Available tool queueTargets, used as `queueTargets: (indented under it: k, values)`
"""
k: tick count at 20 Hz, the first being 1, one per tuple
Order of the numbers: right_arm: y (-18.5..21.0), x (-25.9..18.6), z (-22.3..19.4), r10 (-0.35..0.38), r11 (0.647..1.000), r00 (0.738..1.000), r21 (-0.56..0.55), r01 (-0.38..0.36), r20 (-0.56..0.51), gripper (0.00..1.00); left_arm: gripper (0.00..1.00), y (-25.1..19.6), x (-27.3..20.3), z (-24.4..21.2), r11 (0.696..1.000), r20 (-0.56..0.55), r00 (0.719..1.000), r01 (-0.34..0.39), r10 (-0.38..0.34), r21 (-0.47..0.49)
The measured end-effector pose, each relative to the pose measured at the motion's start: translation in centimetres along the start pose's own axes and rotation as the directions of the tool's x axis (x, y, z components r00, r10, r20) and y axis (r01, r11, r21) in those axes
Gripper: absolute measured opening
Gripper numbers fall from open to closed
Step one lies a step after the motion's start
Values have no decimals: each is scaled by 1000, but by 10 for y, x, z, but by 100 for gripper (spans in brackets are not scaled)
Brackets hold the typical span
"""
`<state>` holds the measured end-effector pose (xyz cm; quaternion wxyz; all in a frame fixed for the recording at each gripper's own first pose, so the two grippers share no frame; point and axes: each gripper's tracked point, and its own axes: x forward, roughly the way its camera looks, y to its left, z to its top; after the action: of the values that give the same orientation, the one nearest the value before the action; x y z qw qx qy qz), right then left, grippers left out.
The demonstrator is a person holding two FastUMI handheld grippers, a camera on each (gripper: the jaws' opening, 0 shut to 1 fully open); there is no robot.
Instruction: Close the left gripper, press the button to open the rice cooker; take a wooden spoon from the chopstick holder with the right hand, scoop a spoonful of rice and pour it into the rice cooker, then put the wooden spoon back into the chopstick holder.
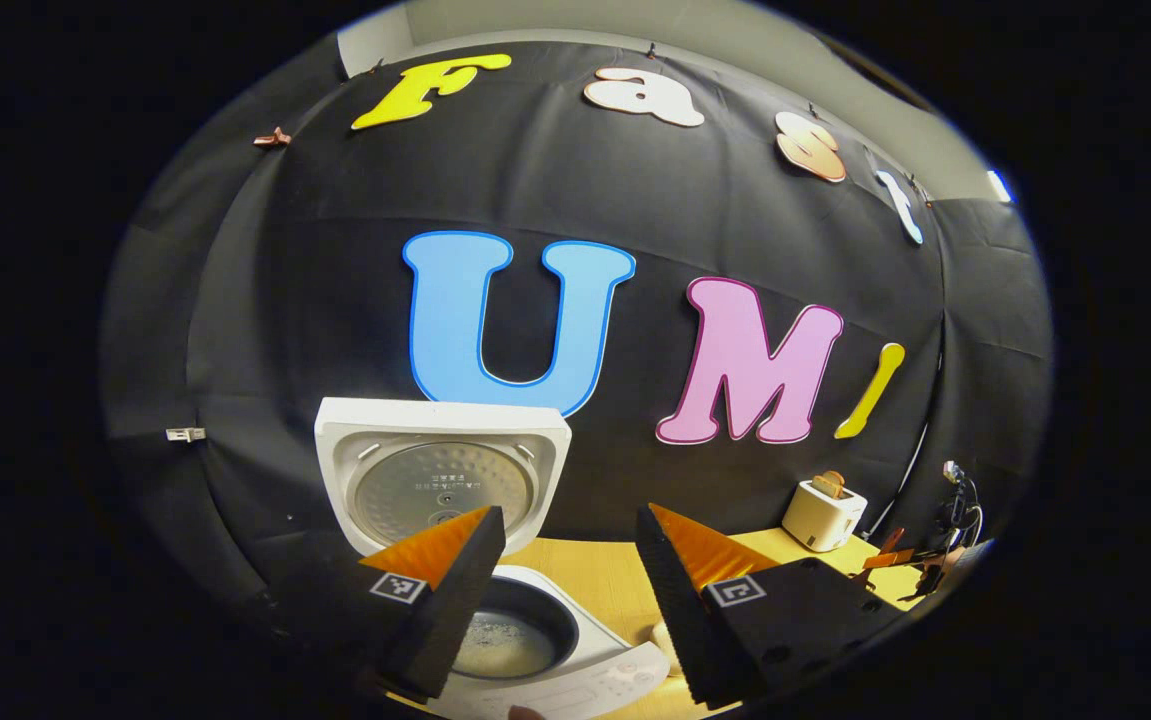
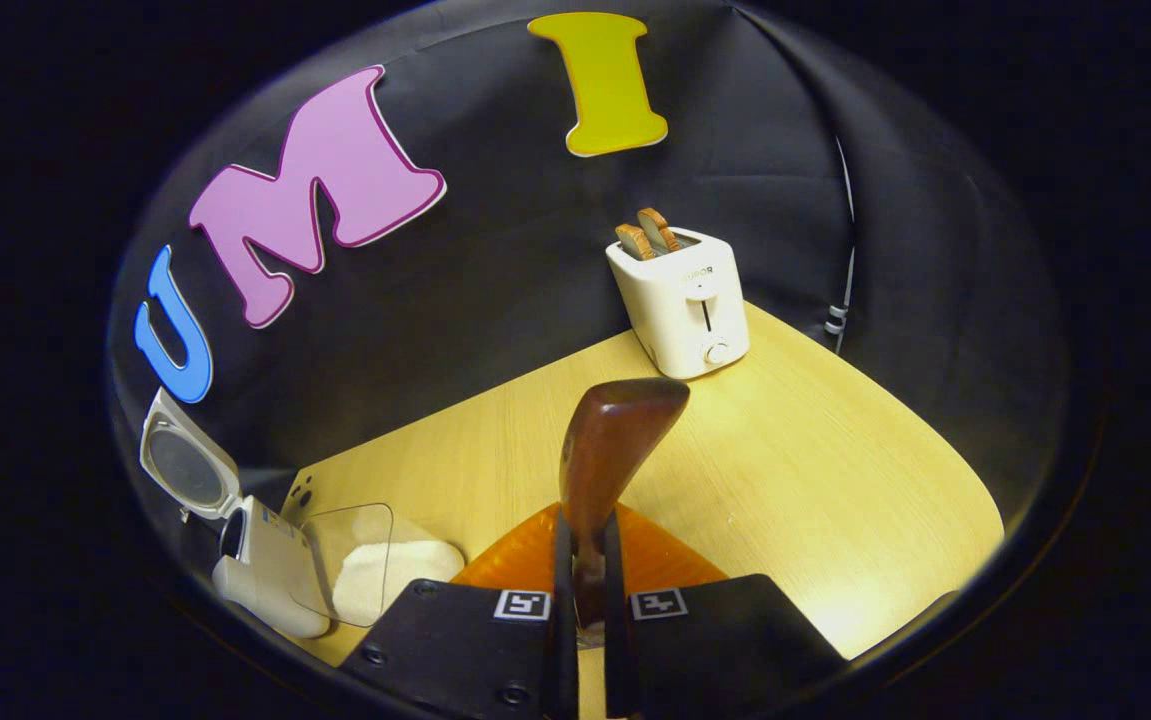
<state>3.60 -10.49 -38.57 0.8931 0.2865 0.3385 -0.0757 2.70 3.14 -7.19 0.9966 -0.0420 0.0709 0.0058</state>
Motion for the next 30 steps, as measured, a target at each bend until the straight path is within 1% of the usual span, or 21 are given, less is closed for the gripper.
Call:
queueTargets:
  k: [4, 8, 10, 13, 16, 19, 22, 24, 26, 29, 30]
  values:
    - [6, -15, 15, 23, 999, 999, -27, -23, 24, 14, 86, 3, -2, 1, 1000, 7, 1000, 3, -3, -4]
    - [18, -37, 49, 44, 999, 994, -34, -41, 103, 14, 86, 5, -4, 1, 1000, 16, 1000, 3, -3, -19]
    - [31, -49, 68, 67, 997, 988, -58, -60, 137, 14, 86, 6, -6, 2, 1000, 21, 1000, 5, -5, -21]
    - [66, -64, 94, 124, 988, 975, -116, -103, 186, 14, 86, 6, -6, 0, 1000, 21, 1000, 11, -11, -18]
    - [122, -74, 106, 218, 968, 954, -168, -185, 207, 14, 86, 8, -7, -1, 1000, 18, 1000, 15, -15, -26]
    - [175, -73, 96, 294, 940, 937, -233, -249, 188, 14, 86, 10, -9, 0, 999, 23, 1000, 18, -17, -27]
    - [211, -60, 65, 331, 912, 935, -298, -282, 125, 14, 86, 13, -10, -1, 999, 20, 1000, 15, -14, -33]
    - [223, -49, 38, 325, 890, 942, -363, -275, 82, 14, 86, 16, -11, -3, 999, 17, 1000, 12, -12, -34]
    - [233, -37, 13, 311, 861, 949, -435, -263, 42, 14, 86, 18, -12, -5, 999, 9, 1000, 9, -9, -35]
    - [232, -14, -22, 248, 800, 969, -563, -206, -2, 14, 86, 22, -11, -6, 999, -1, 1000, 1, -1, -40]
    - [238, -7, -31, 244, 795, 970, -572, -203, -4, 14, 86, 23, -12, -7, 999, -3, 1000, -1, 1, -42]
